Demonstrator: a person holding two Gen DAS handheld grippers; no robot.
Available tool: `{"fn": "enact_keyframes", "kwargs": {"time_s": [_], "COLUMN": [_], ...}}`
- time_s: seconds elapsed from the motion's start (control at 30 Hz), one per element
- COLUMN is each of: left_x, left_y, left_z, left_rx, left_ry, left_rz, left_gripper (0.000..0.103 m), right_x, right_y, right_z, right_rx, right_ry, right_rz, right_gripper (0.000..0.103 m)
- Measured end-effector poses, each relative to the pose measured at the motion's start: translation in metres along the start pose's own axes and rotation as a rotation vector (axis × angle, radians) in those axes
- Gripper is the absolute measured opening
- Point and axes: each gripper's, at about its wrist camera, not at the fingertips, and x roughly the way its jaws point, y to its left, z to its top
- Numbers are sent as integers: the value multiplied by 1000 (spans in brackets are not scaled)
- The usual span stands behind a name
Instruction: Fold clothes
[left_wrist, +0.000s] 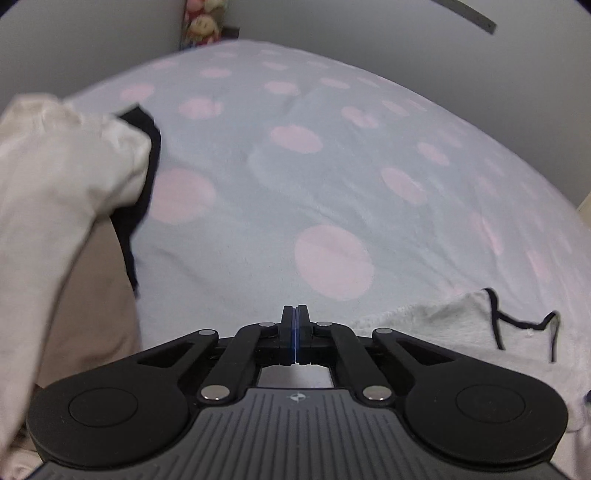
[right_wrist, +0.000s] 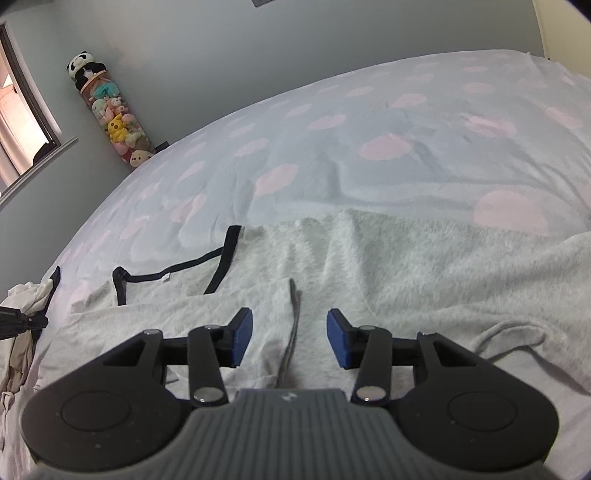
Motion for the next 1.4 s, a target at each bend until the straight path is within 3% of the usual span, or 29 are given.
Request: {"fn": "enact_keyframes", "kwargs": {"time_s": [0.07,0.2,0.3,0.47,0.6,0.67,0.73,0.87,0.9,0.97,1.0,1.03,1.07,1.17,1.4], "left_x": [-5,-17,-31,-52,-60,-59,-57,-50,-48,-46,-50,-53,-56,-59,-45], "left_y": [0,-6,-11,-18,-24,-30,-34,-37,-37,-38,-40,-41,-43,-47,-45], "left_z": [-4,-19,-39,-73,-95,-103,-107,-102,-101,-101,-102,-102,-103,-103,-104], "left_rx": [-14,-5,13,109,215,269,294,274,269,268,270,271,279,346,359], "left_ry": [-22,-4,17,37,81,88,68,42,48,62,52,42,33,31,68], "left_rz": [-30,-90,-130,-152,-138,-96,-67,-53,-52,-56,-60,-65,-63,-9,32], "left_gripper": [0,26,39,49,55,55,55,52,37,18,11,9,9,8,8], "right_x": [-1,-7,-10,-14,-15,-15,-15,-19,-19,-18,-19,-19,-20,-23,-22], "right_y": [0,-3,-7,-17,-14,-11,-8,-7,-7,-5,-5,-6,-7,-11,-20], "right_z": [-1,1,1,-11,-18,-19,-19,-21,-21,-21,-21,-20,-20,-18,-21], "right_rx": [6,43,80,187,201,196,190,197,197,192,192,194,196,201,234], "right_ry": [-1,-3,20,91,116,115,114,112,116,126,127,124,121,112,129], "right_rz": [-4,-5,2,48,76,73,71,72,79,92,93,88,84,70,38], "right_gripper": [49,48,47,42,41,40,30,29,29,29,23,10,5,5,4]}}
